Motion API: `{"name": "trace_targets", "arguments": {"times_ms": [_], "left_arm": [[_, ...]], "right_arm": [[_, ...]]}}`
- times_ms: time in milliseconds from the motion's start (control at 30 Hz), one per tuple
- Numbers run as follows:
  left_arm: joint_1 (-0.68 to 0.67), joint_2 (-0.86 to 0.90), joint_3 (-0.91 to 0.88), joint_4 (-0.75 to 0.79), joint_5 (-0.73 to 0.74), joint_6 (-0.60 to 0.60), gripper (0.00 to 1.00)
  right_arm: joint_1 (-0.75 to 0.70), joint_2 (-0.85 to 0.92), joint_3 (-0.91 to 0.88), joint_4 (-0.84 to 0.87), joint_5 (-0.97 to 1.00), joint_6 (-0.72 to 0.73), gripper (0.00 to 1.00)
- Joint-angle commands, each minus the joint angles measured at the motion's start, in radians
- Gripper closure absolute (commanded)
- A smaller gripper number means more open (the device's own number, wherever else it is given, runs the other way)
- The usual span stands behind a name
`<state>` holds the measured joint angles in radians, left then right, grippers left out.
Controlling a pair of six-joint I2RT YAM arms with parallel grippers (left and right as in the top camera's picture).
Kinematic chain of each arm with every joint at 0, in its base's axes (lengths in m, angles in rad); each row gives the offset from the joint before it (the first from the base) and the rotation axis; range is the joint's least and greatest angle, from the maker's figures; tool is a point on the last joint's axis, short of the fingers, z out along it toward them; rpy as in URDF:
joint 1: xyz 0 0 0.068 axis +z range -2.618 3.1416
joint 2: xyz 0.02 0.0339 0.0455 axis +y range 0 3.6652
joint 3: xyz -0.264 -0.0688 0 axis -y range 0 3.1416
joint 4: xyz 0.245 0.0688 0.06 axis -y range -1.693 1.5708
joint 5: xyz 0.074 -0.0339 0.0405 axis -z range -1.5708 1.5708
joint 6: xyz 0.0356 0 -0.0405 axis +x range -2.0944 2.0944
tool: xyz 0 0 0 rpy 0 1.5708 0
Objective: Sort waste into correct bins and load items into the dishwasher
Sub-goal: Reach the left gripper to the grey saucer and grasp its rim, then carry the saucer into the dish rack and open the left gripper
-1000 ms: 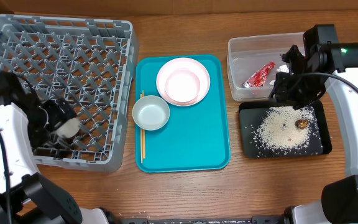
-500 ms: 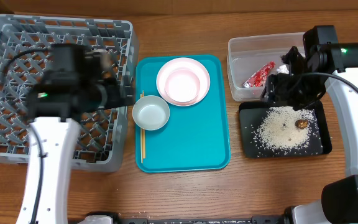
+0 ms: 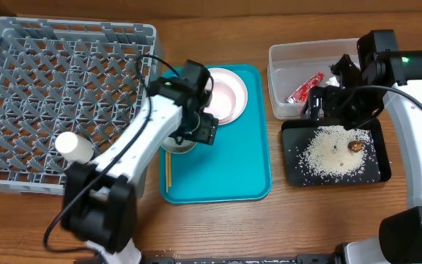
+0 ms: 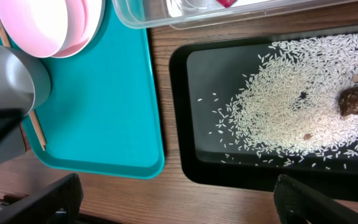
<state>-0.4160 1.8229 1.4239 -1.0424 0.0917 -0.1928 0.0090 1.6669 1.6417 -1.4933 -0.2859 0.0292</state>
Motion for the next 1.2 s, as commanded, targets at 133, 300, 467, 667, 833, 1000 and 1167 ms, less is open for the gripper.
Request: {"name": "trace_targets", "arguments": {"times_ms": [133,300,467,667,833,1000,1167], "left_arm": [[-0.031,0.174,-0.009,0.003,-0.013,0.009,0.58],[-0.032,0.187,-0.004,-0.019,-0.014,0.005,0.96],[-0.032,0.122,0.034,-0.066,-0.013,-0.022,0.96],[-0.003,-0.072,0.135,-0.122,0.023,0.014,0.96],[0.115,-0.196,0.164,-0.114,0.119,0.117,0.96],[0.348,-0.224,0.164,-0.101,0.441,0.341,0.96],[0.587,-0.184,0.164,-0.097,0.778,0.542,0.96]], "right_arm": [[0.003,-0.035,0.003,0.002,-0.011,0.002,0.00],[0.003,-0.035,0.003,0.001,-0.011,0.002,0.00],[0.003,-0.035,0.003,0.002,-0.011,0.002,0.00],[0.003,-0.035,0.003,0.002,-0.010,0.001,0.00],[0.003,-0.035,0.003,0.001,-0.010,0.001,0.00],[0.003,-0.035,0.003,0.000,-0.010,0.001,0.00],[0.003,-0.035,0.003,-0.002,-0.010,0.001,0.00]]}}
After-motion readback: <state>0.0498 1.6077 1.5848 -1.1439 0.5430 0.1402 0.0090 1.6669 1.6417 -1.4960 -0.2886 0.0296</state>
